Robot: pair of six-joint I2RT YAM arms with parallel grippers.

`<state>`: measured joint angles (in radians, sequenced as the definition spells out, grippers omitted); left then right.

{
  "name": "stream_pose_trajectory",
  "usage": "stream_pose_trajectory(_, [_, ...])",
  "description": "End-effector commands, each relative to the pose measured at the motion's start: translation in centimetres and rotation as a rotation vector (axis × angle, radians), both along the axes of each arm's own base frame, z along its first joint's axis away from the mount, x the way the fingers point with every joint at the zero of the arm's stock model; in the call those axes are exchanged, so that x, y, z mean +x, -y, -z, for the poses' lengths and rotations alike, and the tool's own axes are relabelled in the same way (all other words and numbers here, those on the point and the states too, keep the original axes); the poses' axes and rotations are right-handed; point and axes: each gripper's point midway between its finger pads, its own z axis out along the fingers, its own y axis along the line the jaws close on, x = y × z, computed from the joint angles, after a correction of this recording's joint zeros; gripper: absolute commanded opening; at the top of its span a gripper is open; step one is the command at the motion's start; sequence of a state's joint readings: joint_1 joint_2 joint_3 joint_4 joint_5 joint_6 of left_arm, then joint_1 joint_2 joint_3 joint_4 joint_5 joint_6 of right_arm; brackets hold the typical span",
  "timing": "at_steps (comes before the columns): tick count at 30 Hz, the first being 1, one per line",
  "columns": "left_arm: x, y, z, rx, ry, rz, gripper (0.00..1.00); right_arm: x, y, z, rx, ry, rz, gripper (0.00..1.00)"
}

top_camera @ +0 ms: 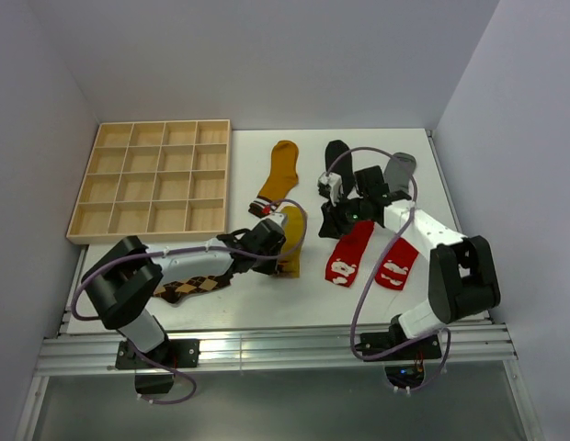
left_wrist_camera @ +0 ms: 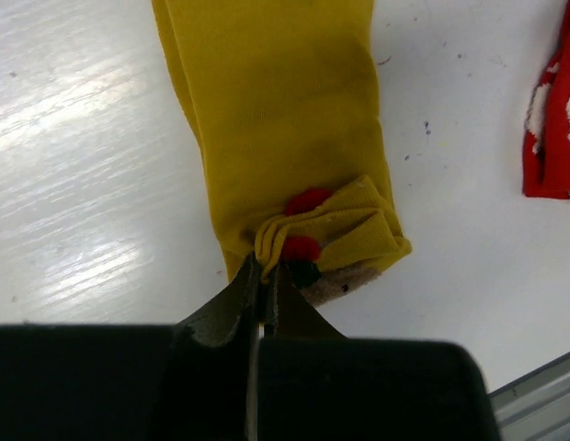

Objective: Roll the socks
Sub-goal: Roll the sock at the center of the board.

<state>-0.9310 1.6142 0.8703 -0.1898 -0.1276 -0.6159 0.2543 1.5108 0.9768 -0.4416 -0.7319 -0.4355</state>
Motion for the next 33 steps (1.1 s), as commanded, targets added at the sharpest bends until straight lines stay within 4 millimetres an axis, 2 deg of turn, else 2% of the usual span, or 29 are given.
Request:
stream_pose_trajectory(1, [-0.3,1.9,-1.1,-0.02,-0.064,0.032,0.0,0.2,0.6,-0.4,-0.013,0.166,-0.066,0.39])
stream_pose_trajectory(3, [-1.0,2.0,-0.4,-0.005,-0.124,0.055,0.0,-0.3,0.5,-1.0,-0.006,0.233,-0.107,0.39])
stream_pose_trajectory(4, [-0.3,2.0,-0.7,-0.006,-0.124,0.043,0.0,-0.9,0.7,-0.6,-0.009,0.239,-0.117,0.39])
stream_pose_trajectory(6, [-0.9,1.8,0.1,0.01,-0.185,0.055,0.0,-1.3,0.6,-1.2,-0.017,0.322,-0.164,0.39])
stream_pose_trajectory(7, [-0.4,1.8,-0.1,0.008,-0.19,0.049,0.0,-1.9,0.7,-0.8,-0.023,0.334,-0.181,0.39])
stream_pose_trajectory(9, [-0.5,1.6,0.6,0.033,-0.219,0.05,0.0,-2.2,0.6,-1.3,-0.046,0.425,-0.221,0.4])
stream_pose_trajectory(10, [-0.7,1.7,0.6,0.025,-0.243,0.059,0.0,-3.0,0.7,-0.4,-0.068,0.431,-0.238,0.4])
stream_pose_trajectory(12, [-0.8,1.6,1.3,0.03,-0.279,0.064,0.0,-3.6,0.0,-0.4,-0.109,0.52,-0.286,0.41])
stream_pose_trajectory(13, [-0.8,1.6,1.3,0.032,-0.299,0.062,0.0,-4.5,0.0,0.6,-0.129,0.526,-0.309,0.42])
stream_pose_trajectory(15, [-0.8,1.3,2.0,0.049,-0.327,0.058,0.0,-4.7,-0.6,0.6,-0.154,0.594,-0.323,0.45])
stream_pose_trajectory(16, [-0.5,1.5,1.8,0.046,-0.328,0.059,0.0,-6.1,-1.4,1.4,-0.15,0.593,-0.366,0.45])
stream_pose_trajectory(18, [-0.6,1.3,2.0,0.059,-0.349,0.057,0.0,-6.5,-2.1,1.0,-0.148,0.644,-0.38,0.45])
stream_pose_trajectory(19, [-0.4,1.4,1.8,0.053,-0.353,0.057,0.0,-7.4,-2.6,1.6,-0.15,0.651,-0.414,0.45])
stream_pose_trajectory(21, [-0.3,1.3,1.7,0.05,-0.366,0.054,0.0,-7.5,-3.1,1.4,-0.158,0.697,-0.422,0.45])
stream_pose_trajectory(22, [0.1,1.4,1.5,0.045,-0.361,0.048,0.0,-7.8,-3.1,2.0,-0.174,0.704,-0.426,0.48])
stream_pose_trajectory(25, [0.5,1.6,1.3,0.044,-0.362,0.044,0.0,-8.4,-3.9,2.0,-0.172,0.744,-0.464,0.54])
stream_pose_trajectory(33, [0.5,2.2,1.7,0.031,-0.378,0.046,0.0,-9.6,-5.6,3.1,-0.237,0.845,-0.555,0.55])
